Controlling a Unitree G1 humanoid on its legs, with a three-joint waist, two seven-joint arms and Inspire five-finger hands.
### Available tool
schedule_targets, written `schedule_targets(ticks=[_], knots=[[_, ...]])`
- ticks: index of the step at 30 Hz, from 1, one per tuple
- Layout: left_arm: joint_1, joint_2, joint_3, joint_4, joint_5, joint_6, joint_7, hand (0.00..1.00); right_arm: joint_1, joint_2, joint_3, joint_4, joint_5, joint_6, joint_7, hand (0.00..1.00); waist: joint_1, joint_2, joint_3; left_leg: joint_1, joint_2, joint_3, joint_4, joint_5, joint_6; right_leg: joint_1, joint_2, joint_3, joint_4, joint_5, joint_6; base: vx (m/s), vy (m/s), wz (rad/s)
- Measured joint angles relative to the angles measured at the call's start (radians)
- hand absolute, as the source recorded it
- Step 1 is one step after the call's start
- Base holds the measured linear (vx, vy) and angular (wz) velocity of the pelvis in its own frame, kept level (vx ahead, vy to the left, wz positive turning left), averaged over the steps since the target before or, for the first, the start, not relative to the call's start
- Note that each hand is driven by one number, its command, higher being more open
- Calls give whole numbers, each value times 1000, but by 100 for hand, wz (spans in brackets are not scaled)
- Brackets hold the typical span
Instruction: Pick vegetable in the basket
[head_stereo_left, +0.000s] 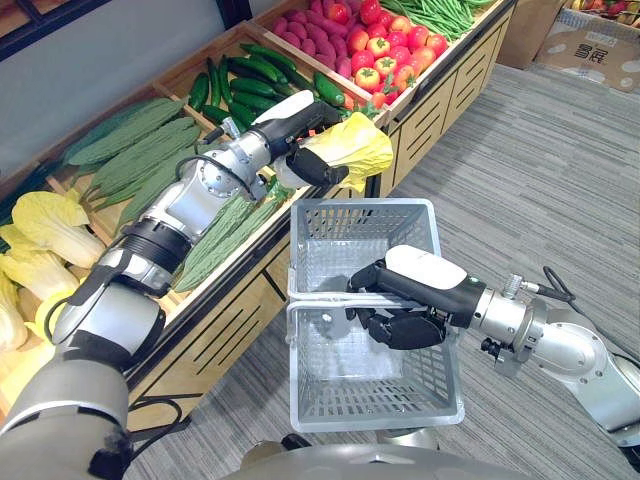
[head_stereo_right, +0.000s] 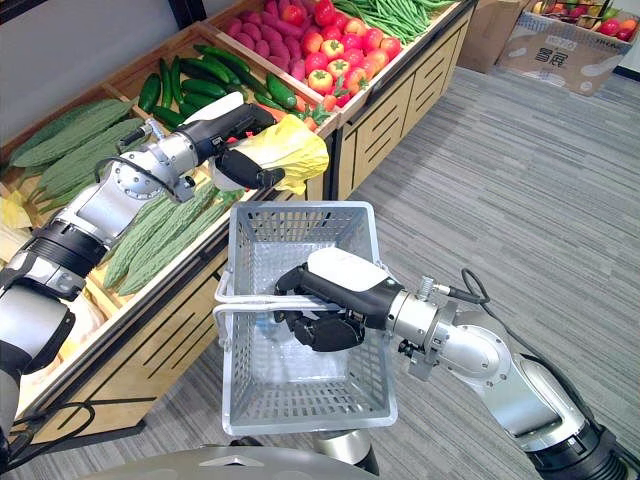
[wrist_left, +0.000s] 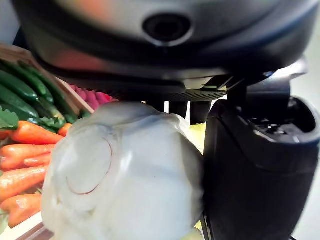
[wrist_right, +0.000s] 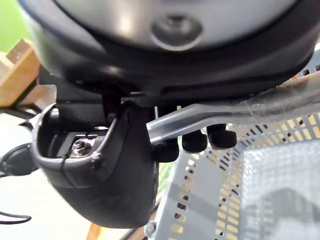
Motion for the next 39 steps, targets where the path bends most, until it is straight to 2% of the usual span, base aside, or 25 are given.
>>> schedule_targets(ticks=[5,9,16,20,25,27,34,36,39], knots=[[1,-15,-15,-16,-2,0,-22,0,6,2,-8,0,0,0,4,0,3,0,0,-11,1,-11,17,-8,3,-1,-5,-9,2,-2,1,16,7,7],[17,-17,-63,-118,-22,1,-55,0,6,2,-7,0,0,0,6,0,7,0,0,-12,-1,-17,17,-9,3,0,-8,-18,2,-2,1,26,0,5],[23,8,-183,-310,-242,-2,-116,0,0,-25,-5,0,20,0,7,0,7,2,-1,-11,-1,-17,16,-9,2,3,-8,-19,2,-2,1,0,0,0],[24,32,-212,-348,-319,-1,-123,0,-15,-72,2,-4,58,-1,9,0,3,17,-2,-11,-1,-16,17,-10,1,3,-9,-19,2,-2,1,0,0,0],[24,70,-237,-381,-329,1,-121,0,-25,-97,22,-10,59,-2,10,0,7,36,-6,-11,1,-16,17,-10,1,3,-8,-19,2,-2,1,0,0,0],[24,100,-242,-414,-329,1,-124,0,-26,-113,29,-27,59,-2,10,0,6,37,-7,-12,1,-17,19,-10,1,3,-8,-19,2,-2,1,0,0,0],[40,116,-244,-426,-310,0,-128,0,-31,-114,36,-30,59,-1,32,0,7,37,-7,-14,4,-19,31,-14,1,3,-9,-20,2,-2,1,0,0,0],[64,116,-235,-426,-291,-1,-128,0,-30,-111,36,-30,58,-1,39,0,6,37,-7,-14,4,-19,32,-15,1,3,-9,-20,2,-2,1,0,0,0],[112,116,-241,-422,-166,-1,-157,0,-29,-94,35,-30,57,4,55,0,5,38,-8,-14,4,-21,32,-16,2,5,-10,-21,2,-2,1,0,0,0]])
